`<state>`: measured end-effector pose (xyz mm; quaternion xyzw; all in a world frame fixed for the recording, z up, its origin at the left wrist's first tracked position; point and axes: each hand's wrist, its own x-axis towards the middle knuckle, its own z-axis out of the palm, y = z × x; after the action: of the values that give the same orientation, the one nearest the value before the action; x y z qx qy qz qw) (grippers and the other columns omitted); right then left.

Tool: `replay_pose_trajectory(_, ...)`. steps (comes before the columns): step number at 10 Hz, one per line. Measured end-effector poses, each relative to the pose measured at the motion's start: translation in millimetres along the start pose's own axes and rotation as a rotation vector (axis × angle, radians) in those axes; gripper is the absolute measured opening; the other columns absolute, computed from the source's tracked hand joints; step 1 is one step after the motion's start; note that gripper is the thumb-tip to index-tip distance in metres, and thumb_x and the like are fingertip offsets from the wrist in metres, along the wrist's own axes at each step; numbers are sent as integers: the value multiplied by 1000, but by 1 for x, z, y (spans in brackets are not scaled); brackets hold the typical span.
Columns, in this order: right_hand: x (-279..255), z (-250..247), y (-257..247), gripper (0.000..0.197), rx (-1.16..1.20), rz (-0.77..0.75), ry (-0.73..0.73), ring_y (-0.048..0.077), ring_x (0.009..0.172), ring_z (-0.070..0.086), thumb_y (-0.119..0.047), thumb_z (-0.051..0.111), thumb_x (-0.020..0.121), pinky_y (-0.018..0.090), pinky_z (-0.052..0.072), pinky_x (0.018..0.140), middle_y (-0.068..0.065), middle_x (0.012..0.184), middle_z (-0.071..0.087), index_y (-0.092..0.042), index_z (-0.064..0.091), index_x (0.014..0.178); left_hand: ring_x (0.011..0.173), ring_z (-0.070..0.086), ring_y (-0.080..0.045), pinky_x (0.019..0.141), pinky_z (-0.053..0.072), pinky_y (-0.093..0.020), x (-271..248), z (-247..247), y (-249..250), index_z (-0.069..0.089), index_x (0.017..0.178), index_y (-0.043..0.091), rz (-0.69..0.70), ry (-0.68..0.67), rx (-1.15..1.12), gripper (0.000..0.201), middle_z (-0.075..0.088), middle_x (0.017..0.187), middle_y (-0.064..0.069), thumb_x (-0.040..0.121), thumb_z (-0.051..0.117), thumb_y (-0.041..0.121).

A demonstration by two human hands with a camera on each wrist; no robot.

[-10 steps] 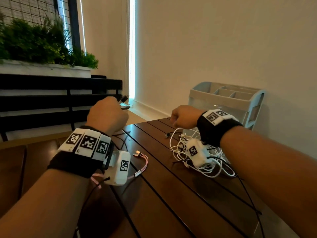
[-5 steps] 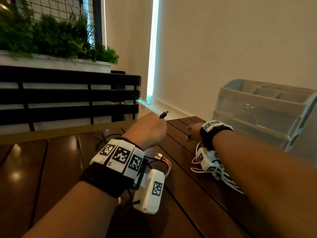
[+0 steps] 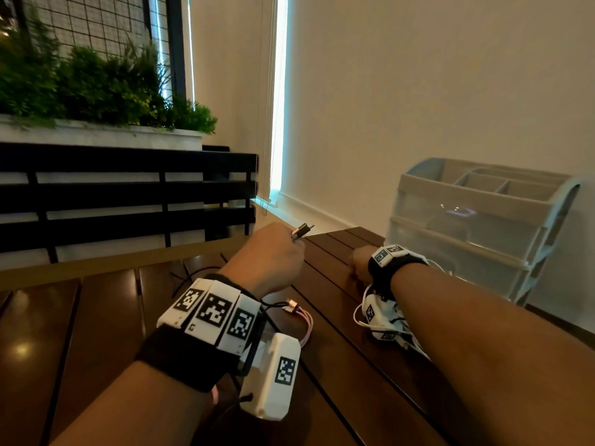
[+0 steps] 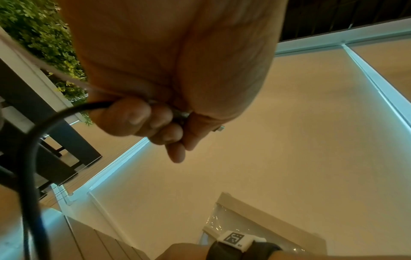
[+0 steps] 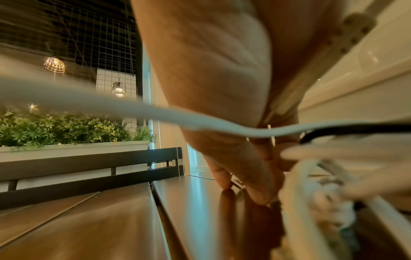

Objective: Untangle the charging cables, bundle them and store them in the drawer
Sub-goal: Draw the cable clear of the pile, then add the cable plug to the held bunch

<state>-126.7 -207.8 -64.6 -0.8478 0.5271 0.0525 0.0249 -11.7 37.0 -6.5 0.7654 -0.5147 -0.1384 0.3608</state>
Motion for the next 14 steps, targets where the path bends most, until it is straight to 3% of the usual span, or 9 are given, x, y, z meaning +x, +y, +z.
replay_pose_trajectory(1,6,2,5,33,-155,-48,19,31,112,59,-8,60,88,30,46,86,18,119,62,0,61,121,61,48,-11,52,33,-24,3,3,-1,60,84,13,75,12,-24,27,54,72,-1,100,42,25)
replay_pose_trajectory(2,-4,-5,-3,25,-134,-50,39,21,81,60,-13,66,85,18,45,62,8,89,61,-1,69,107,55,42,-10,49,30,-24,6,6,-5,53,77,16,105,15,-74,23,48,67,1,98,46,23)
replay_pose_trajectory(5,-103,-95,-9,9,136,-338,211,4,58,60,-10,77,73,27,52,68,-3,69,67,-12,69,76,53,43,-8,46,34,-16,-1,0,4,64,86,13,178,76,-227,21,49,65,2,97,51,24)
replay_pose_trajectory(7,-179,-122,-13,15,143,-507,141,3,59,58,-13,75,78,8,41,53,0,73,67,-18,63,84,67,55,-14,56,41,-27,-12,8,16,62,80,24,314,43,-175,24,59,72,1,99,49,31)
replay_pose_trajectory(9,-202,-108,-15,17,316,-605,265,6,60,56,-11,75,76,20,44,60,4,74,67,-15,61,85,73,60,-28,68,48,-40,-18,16,21,70,85,15,397,-106,-152,33,67,84,-17,98,48,37)
replay_pose_trajectory(11,-203,-83,-3,19,817,-543,287,24,73,66,-6,71,82,38,53,69,16,84,70,-11,58,95,55,47,-6,57,38,-24,-18,22,18,65,76,16,397,-139,-194,32,56,61,9,100,48,29)
replay_pose_trajectory(12,-200,-60,-7,30,875,-487,35,20,83,67,-12,68,86,28,51,68,7,101,70,-21,53,111,52,46,-5,58,36,-27,-17,23,20,61,71,13,355,-107,-422,37,54,55,10,100,47,30)
replay_pose_trajectory(13,-196,-34,-19,15,432,-532,14,4,71,60,-23,60,93,15,45,59,-9,89,63,-19,60,108,68,51,-18,68,39,-33,-16,23,21,56,67,12,303,-131,-606,44,58,68,-5,101,42,37)
replay_pose_trajectory(14,-187,-18,-24,14,482,-496,32,7,59,59,-18,50,98,13,46,52,-9,71,60,-13,64,97,65,49,-26,72,42,-41,-16,20,22,45,66,13,238,-186,-850,47,45,56,-5,99,39,45)
